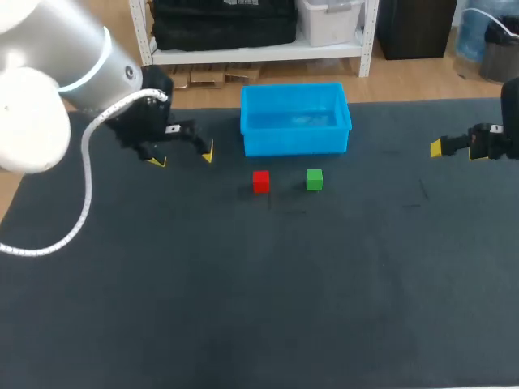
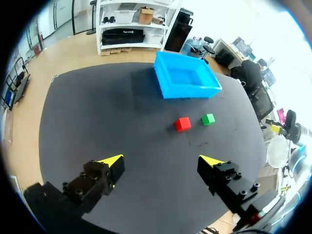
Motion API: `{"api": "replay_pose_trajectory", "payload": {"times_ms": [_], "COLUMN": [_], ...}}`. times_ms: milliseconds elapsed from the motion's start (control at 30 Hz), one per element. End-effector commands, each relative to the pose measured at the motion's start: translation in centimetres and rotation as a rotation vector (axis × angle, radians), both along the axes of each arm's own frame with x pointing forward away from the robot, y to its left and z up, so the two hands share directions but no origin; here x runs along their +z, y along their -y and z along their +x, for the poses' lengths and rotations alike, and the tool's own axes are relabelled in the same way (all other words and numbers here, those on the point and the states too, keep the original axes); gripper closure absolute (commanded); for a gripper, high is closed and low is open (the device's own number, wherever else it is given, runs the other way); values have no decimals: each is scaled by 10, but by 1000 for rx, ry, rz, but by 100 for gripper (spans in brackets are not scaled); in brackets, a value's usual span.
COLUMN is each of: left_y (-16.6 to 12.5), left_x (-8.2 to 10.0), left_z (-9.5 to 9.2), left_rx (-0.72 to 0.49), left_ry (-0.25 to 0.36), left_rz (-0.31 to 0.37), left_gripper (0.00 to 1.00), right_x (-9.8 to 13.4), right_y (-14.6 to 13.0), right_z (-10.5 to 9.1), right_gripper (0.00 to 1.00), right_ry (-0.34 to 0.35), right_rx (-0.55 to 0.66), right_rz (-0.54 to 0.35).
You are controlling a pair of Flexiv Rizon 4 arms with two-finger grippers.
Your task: Use the left arm to pick the red cube and place it into the blue plastic box first, then use the right arm to grasp the green cube and put it into the same blue plastic box after the first action is fully finished.
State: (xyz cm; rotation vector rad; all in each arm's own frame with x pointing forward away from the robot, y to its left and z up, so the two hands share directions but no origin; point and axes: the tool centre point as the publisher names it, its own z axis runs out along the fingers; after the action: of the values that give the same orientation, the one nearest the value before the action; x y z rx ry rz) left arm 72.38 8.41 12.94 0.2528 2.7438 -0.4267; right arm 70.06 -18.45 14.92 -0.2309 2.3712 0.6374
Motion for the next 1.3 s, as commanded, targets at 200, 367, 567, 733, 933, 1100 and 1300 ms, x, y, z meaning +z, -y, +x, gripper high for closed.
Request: {"api": "replay_pose_trajectory", "payload": {"times_ms": [200,367,567,733,933,1100,1300], "left_y": [2,2,2,15,30,43,59], "left_x": [2,2,2,-5,-9,-14,-16], "left_z": [2,2,2,12,26,36,46], "left_rx": [7,7,7,49,106,152,134], "left_ry": [-5,-5,-5,-47,-115,-140,-138], "left_rz": [19,19,19,-11,55,122,156], "left_gripper": [0,0,0,0,0,0,0], "right_x": [0,0,0,0,0,0,0], "right_y": [0,0,0,0,0,0,0], "right_z": [0,0,0,0,0,0,0], "right_gripper": [0,0,0,0,0,0,0], "right_ry": [-1,-1,-1,-1,-1,-1,-1], "right_rx": [0,0,0,0,0,0,0], "right_rz": [-1,-1,-1,-1,-1,-1,-1]}}
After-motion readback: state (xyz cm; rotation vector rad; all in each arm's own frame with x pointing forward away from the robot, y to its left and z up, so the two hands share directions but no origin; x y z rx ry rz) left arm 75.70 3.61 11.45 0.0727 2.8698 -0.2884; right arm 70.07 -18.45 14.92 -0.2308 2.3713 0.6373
